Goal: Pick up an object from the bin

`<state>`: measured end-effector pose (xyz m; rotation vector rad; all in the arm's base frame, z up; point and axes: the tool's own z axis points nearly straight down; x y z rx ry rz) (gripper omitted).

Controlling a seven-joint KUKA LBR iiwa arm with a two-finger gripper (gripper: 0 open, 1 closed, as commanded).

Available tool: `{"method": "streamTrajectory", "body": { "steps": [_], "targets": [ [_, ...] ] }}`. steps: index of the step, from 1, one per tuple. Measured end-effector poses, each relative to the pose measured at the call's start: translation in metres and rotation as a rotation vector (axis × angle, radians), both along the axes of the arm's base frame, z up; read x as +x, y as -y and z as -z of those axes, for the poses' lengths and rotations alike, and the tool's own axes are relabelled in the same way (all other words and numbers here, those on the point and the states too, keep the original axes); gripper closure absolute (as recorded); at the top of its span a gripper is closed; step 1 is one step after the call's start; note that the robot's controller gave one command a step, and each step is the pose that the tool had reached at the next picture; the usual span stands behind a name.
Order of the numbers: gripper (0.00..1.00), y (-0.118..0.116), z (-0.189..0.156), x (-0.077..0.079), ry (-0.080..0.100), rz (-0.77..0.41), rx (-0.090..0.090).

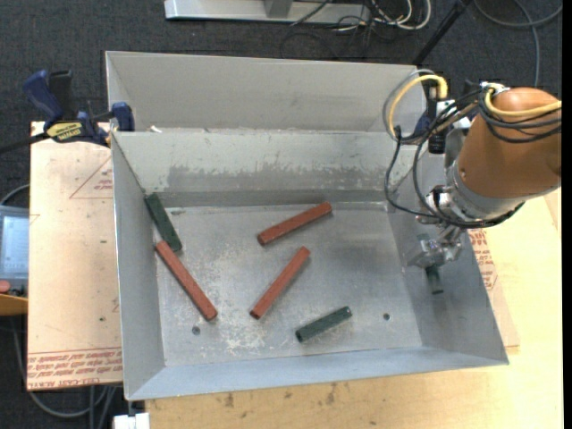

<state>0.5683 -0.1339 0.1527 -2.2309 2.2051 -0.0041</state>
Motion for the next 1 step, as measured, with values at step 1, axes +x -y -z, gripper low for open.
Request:
{"method": "streamTrajectory", "body": {
  "steps": [1],
  "targets": [
    [1.00, -0.0008, -0.0064, 0.0008, -0.003, 0.005, 0.001]
  ]
}}
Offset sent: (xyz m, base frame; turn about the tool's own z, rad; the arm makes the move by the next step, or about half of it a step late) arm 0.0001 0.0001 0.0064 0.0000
